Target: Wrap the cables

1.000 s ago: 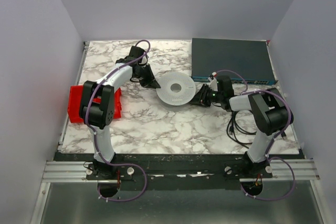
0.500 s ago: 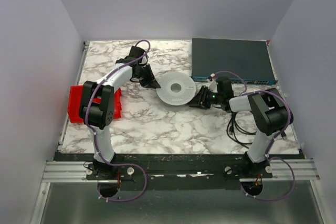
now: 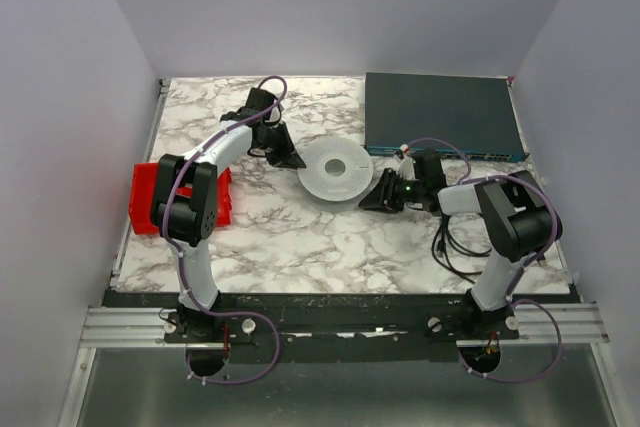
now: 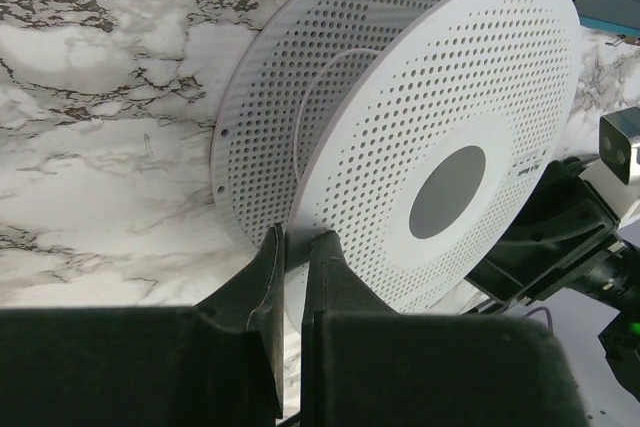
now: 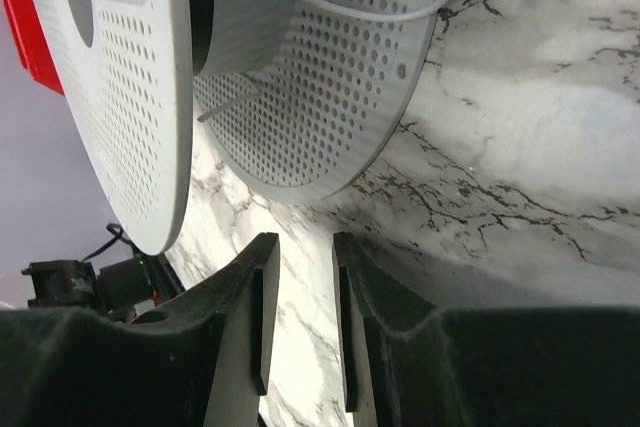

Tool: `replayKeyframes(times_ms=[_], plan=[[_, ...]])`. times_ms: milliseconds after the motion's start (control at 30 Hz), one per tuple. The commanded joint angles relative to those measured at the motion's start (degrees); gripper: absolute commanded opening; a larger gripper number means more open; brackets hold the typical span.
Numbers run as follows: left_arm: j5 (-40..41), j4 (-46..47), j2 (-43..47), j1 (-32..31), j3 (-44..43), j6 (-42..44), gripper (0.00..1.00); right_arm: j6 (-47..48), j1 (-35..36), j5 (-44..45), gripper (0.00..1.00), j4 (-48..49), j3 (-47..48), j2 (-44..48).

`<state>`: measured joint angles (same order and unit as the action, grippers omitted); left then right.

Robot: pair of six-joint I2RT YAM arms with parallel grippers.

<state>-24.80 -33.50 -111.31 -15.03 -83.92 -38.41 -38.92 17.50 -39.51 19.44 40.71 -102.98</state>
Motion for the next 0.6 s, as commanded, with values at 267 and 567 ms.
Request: replayKeyframes(times_ms=[267,567], plan=[[8.77,-4.11,0.46,0.30,0.42,4.58,0.13,3.96,-0.31,2.51,0.36,-6.56,-1.29,5.36],[8.27,-5.34,2.90,0.43,-2.37,6.46,0.47,6.86,-0.40,6.74,0.37,-13.82,1.14,9.95]])
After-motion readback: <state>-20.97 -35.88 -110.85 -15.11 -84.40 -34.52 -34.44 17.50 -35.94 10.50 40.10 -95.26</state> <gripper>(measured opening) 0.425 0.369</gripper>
